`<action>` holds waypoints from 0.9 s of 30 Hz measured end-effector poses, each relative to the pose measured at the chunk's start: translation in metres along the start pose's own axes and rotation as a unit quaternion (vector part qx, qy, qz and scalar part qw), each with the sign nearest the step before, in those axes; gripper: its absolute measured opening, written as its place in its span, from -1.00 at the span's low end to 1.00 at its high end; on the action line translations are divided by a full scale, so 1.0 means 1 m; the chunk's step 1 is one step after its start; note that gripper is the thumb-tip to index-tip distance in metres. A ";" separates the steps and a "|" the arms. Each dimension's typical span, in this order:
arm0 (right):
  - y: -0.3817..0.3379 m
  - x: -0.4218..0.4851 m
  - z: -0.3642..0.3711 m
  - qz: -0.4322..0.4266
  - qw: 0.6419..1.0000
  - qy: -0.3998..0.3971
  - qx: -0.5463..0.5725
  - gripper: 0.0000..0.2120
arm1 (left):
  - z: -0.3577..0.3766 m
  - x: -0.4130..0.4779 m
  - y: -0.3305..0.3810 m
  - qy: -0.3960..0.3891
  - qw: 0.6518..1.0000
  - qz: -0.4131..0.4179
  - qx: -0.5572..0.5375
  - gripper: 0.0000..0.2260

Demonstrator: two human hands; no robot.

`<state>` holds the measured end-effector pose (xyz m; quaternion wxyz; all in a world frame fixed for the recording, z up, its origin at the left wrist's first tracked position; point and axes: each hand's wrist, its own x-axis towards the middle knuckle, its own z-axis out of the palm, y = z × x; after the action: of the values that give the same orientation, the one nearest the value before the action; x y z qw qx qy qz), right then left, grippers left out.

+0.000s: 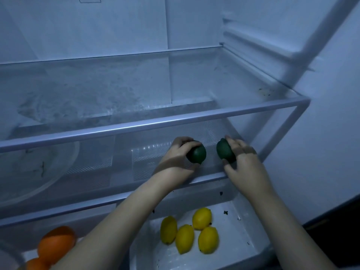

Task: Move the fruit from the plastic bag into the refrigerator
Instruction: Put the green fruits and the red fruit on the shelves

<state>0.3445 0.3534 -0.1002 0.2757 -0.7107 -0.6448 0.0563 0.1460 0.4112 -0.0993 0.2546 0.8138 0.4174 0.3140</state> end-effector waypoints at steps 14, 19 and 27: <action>-0.012 -0.012 -0.016 -0.029 0.999 0.008 0.016 -0.40 | -0.012 -0.023 0.019 -0.011 0.997 -0.032 0.070 -0.39; -0.024 -0.025 -0.028 -0.064 0.997 0.024 0.028 -0.42 | -0.024 -0.042 0.040 0.029 0.994 -0.026 0.099 -0.45; -0.038 -0.058 -0.051 -0.142 0.988 0.021 0.060 -0.47 | -0.037 -0.092 0.088 0.097 0.982 -0.009 0.162 -0.54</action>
<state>0.3241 0.2831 -0.0559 0.3363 -0.5950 -0.7289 0.0398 0.1230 0.2939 -0.0420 0.0802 0.8064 0.4926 0.3172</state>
